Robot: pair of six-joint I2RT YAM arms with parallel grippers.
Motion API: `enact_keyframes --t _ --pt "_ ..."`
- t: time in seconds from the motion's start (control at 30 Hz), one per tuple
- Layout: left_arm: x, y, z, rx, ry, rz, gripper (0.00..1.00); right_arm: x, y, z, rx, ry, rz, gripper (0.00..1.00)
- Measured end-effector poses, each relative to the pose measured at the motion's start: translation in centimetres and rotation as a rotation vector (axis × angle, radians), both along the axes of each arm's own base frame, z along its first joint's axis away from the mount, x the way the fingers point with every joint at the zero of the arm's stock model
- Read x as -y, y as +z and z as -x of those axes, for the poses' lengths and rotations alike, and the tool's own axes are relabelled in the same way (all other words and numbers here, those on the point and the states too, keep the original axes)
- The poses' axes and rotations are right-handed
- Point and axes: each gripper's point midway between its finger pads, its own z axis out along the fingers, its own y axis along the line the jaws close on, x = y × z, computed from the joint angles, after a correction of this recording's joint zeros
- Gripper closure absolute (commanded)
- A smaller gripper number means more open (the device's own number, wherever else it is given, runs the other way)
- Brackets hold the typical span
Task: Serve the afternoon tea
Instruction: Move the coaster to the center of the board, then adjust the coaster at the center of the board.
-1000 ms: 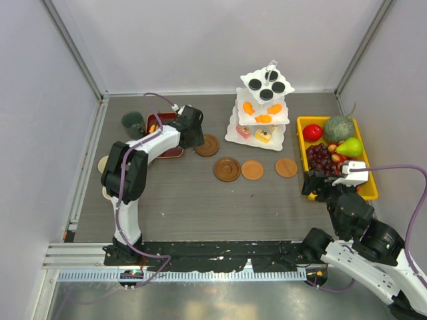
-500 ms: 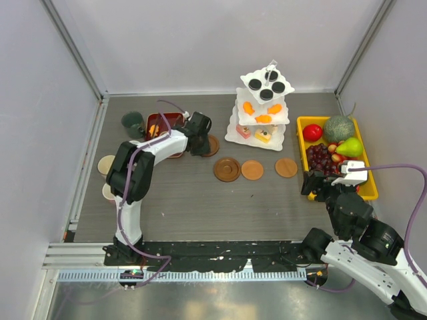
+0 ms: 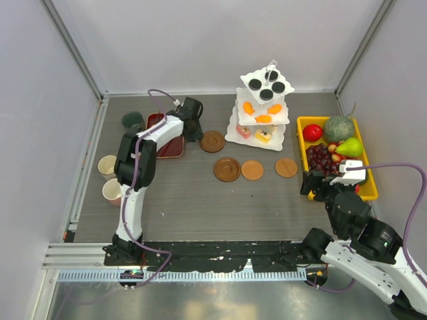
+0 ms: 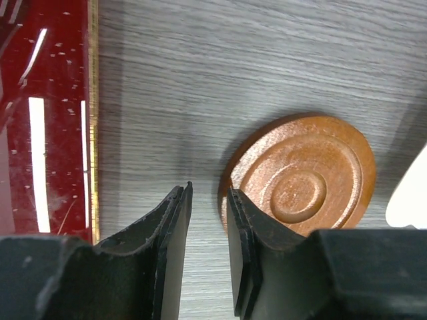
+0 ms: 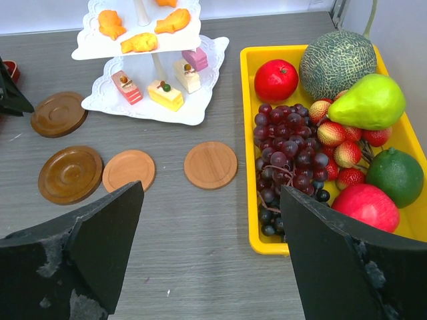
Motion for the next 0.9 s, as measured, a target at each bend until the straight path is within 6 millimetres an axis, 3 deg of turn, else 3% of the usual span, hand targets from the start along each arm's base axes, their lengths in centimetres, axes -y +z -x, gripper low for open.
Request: enact_keyframes --t 0.17,0.23,0.37,0.47,0.63,0.9 --pt "-0.9 0.2 0.1 -0.006 -0.005 -0.015 0.42 0.0 -0.1 0.0 -0.003 0.0 0.004 0.1" --pt "-1.0 0.4 1.1 -0.002 -0.013 -0.009 0.37 0.0 -0.1 0.0 -0.003 0.0 0.004 0.1" --pt "-0.6 2.1 4.4 0.009 -0.052 0.004 0.34 0.0 -0.1 0.0 -0.003 0.0 0.004 0.1" --pt "1.7 4.5 5.4 0.066 -0.105 0.055 0.35 0.0 -0.1 0.0 -0.003 0.0 0.004 0.1" --pt "5.0 6.0 4.5 0.125 -0.162 0.131 0.39 0.0 -0.1 0.0 -0.004 0.0 0.004 0.1" --pt "7.7 3.6 0.7 0.099 -0.193 0.187 0.41 -0.1 -0.1 0.0 -0.004 -0.001 0.0 0.1"
